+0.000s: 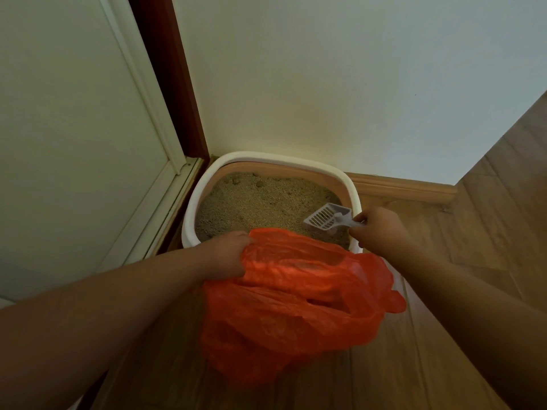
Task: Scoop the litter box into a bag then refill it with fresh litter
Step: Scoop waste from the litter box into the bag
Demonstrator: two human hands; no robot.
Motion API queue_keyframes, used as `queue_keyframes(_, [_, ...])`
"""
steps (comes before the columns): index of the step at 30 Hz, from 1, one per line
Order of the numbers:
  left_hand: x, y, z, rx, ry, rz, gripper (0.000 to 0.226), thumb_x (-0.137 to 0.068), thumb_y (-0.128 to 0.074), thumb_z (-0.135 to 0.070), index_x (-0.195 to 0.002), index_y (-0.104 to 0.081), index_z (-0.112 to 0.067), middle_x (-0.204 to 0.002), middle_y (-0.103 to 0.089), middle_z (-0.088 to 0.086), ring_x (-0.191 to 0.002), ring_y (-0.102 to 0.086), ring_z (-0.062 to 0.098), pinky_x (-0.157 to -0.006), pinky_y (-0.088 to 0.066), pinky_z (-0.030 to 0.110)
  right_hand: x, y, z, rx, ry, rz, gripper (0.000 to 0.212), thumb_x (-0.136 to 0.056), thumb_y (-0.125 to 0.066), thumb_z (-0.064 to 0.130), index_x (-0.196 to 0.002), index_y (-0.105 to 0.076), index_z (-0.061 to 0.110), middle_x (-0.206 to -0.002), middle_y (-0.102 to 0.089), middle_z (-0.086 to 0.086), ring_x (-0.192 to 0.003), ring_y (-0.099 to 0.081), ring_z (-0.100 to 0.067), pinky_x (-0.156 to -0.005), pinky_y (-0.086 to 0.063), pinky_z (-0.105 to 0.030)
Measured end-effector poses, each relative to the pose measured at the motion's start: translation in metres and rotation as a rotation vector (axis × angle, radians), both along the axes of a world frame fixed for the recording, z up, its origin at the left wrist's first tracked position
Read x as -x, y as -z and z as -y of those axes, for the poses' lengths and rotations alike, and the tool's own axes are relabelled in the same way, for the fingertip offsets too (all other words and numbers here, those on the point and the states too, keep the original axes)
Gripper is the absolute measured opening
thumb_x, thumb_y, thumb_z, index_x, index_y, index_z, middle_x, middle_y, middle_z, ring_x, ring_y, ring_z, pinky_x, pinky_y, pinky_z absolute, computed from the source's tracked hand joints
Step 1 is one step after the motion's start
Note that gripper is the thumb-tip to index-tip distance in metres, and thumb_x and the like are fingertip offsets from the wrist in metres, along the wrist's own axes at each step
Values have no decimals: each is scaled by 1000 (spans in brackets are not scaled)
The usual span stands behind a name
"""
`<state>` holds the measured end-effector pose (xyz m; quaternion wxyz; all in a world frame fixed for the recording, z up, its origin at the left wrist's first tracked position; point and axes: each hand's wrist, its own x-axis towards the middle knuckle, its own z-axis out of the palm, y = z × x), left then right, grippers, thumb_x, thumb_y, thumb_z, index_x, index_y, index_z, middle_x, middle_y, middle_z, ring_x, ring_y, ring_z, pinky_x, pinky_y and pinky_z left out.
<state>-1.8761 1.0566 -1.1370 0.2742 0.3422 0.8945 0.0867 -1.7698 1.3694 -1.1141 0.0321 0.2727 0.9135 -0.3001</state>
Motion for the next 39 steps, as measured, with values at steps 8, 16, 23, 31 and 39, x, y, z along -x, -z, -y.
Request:
queue_keyframes(8, [6, 6, 5, -9, 2, -3, 81, -84, -72, -23, -156, -35, -21, -157, -36, 0, -142, -39, 18, -116, -36, 31, 21, 17, 13, -112, 52, 181, 33, -94, -65, 32, -105, -71, 2, -80, -70, -8, -62, -70, -17, -45, -51, -25])
queue_keyframes(16, [10, 13, 8, -33, 6, -3, 79, -86, -71, -25, -156, -37, -21, -156, -36, -1, -140, -41, 16, -113, -36, 27, 45, 38, 26, -224, 52, 282, 22, -96, -59, 10, -116, -63, 1, -94, -62, -11, -84, -66, -26, -67, -57, -34])
queue_keyframes(23, [9, 14, 9, -64, -5, 17, 78, -85, -74, -26, -155, -39, -22, -155, -36, -3, -138, -44, 16, -113, -40, 29, 70, 56, 28, -198, 42, 328, 40, -101, -49, 8, -141, -52, 5, -131, -61, -15, -116, -63, -30, -92, -56, -37])
queue_keyframes(31, [3, 8, 12, -100, 0, 44, 73, -88, -73, -27, -153, -40, -24, -154, -37, -3, -138, -42, 14, -109, -35, 22, 82, 88, 30, 195, 239, 251, 34, -98, -51, 4, -129, -57, -7, -112, -60, -19, -102, -60, -33, -93, -54, -44])
queue_keyframes(39, [4, 8, 13, -84, -10, 52, 78, -86, -74, -24, -155, -38, -24, -155, -35, -4, -140, -41, 15, -110, -35, 24, 66, 91, 42, 333, 298, -30, 47, -102, -52, 12, -148, -43, 9, -123, -62, -11, -93, -64, -23, -68, -49, -32])
